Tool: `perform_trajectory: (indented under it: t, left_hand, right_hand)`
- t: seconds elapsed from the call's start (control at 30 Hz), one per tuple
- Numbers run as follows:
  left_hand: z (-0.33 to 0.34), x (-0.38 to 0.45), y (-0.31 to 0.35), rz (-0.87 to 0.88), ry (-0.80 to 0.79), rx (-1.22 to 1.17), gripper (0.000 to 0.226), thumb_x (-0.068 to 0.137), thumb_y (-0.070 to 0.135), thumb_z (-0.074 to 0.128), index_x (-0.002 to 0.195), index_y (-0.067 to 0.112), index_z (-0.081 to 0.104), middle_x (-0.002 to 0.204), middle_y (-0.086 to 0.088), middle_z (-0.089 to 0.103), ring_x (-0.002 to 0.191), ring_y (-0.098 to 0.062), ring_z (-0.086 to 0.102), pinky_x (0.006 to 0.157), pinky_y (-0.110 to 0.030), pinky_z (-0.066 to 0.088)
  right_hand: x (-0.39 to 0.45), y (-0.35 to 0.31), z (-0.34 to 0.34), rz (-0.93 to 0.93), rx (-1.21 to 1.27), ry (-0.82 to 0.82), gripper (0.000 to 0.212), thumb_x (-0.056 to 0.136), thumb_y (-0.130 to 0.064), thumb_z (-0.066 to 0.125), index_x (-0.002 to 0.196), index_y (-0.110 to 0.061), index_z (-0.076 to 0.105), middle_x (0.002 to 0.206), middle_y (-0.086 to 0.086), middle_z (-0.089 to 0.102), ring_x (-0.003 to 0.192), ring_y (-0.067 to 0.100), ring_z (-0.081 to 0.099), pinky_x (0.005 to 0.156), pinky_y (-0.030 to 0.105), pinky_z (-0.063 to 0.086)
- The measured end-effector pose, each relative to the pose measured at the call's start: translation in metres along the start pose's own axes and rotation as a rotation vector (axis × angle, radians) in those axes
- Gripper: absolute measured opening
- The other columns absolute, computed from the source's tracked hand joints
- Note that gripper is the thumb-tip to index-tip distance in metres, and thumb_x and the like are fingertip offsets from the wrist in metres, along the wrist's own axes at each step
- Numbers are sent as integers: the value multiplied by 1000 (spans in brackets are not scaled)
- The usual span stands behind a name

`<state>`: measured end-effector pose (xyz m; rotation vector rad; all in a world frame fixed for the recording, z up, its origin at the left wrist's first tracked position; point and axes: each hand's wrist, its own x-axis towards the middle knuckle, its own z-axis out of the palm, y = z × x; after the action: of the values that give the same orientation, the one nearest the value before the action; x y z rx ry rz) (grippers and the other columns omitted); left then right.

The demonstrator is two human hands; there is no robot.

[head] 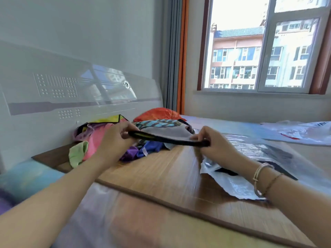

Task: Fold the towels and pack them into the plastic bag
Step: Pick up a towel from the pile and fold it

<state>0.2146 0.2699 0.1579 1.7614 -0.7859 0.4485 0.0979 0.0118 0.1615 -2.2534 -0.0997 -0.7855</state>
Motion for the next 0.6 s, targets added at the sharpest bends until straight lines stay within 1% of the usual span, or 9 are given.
perform_trajectory:
  t: [0.07, 0.1, 0.13, 0.17, 0.23, 0.3, 0.4, 0.5, 0.6]
  left_hand:
    - [2, -35, -30, -70, -144, 95, 16, 77, 5, 75, 80, 20, 73, 64, 7, 67, 59, -3, 58, 60, -18, 43]
    - [3, -51, -43, -106, -195, 137, 6, 75, 22, 77, 80, 22, 74, 62, 8, 65, 56, -1, 55, 58, -19, 40]
    - [3, -65, -51, -134, -243, 173, 17, 71, 39, 75, 77, 24, 73, 64, 8, 65, 58, -1, 55, 59, -22, 40]
    - [2, -76, -61, -156, -294, 174, 21, 71, 45, 72, 75, 25, 71, 69, 6, 67, 65, -4, 59, 63, -25, 43]
    - [3, -91, -69, -170, -344, 112, 12, 83, 22, 72, 73, 24, 65, 74, 2, 68, 72, -6, 63, 70, -25, 46]
    - [4, -97, -71, -190, -353, 80, 19, 89, 6, 66, 76, 19, 60, 67, 3, 65, 67, -7, 60, 68, -26, 45]
    - [4, -97, -68, -342, -417, -4, 12, 92, 12, 63, 81, 15, 59, 62, 4, 62, 60, -11, 60, 56, -27, 49]
    - [7, -95, -64, -526, -496, -74, 5, 94, 11, 59, 91, 8, 62, 73, 1, 66, 62, -12, 66, 52, -27, 53]
    - [20, -93, -68, -577, -413, -18, 10, 96, 15, 58, 88, 9, 61, 72, 1, 64, 56, -8, 63, 51, -26, 52]
  right_hand:
    - [-29, 25, 18, 44, -141, -92, 31, 75, 7, 53, 75, -23, 44, 86, 7, 68, 83, 20, 65, 76, 38, 49]
    - [-42, 32, 26, 68, -198, -146, 31, 74, 5, 55, 76, -24, 44, 82, 7, 66, 79, 22, 61, 74, 36, 47]
    - [-53, 39, 34, 89, -239, -194, 32, 74, 5, 56, 77, -25, 44, 79, 8, 65, 74, 23, 56, 69, 33, 43]
    - [-62, 43, 40, 109, -254, -234, 32, 74, 5, 58, 79, -24, 46, 79, 8, 65, 72, 22, 53, 65, 30, 40]
    - [-71, 46, 49, 147, -258, -278, 23, 75, -1, 62, 79, -22, 53, 75, 2, 63, 69, 17, 53, 64, 30, 40]
    - [-71, 47, 54, 180, -213, -279, 13, 75, -14, 66, 68, -18, 57, 63, -3, 57, 63, 13, 51, 62, 33, 40]
    - [-64, 39, 54, 353, -80, -302, 20, 72, -27, 63, 65, -10, 55, 55, 0, 46, 51, 13, 45, 53, 30, 35]
    - [-60, 39, 55, 612, -34, -471, 15, 86, -9, 55, 73, -9, 48, 46, 0, 36, 30, 15, 33, 36, 17, 23]
    - [-55, 50, 64, 660, -106, -409, 16, 89, -14, 50, 74, -10, 47, 55, 2, 38, 37, 17, 37, 38, 19, 27]
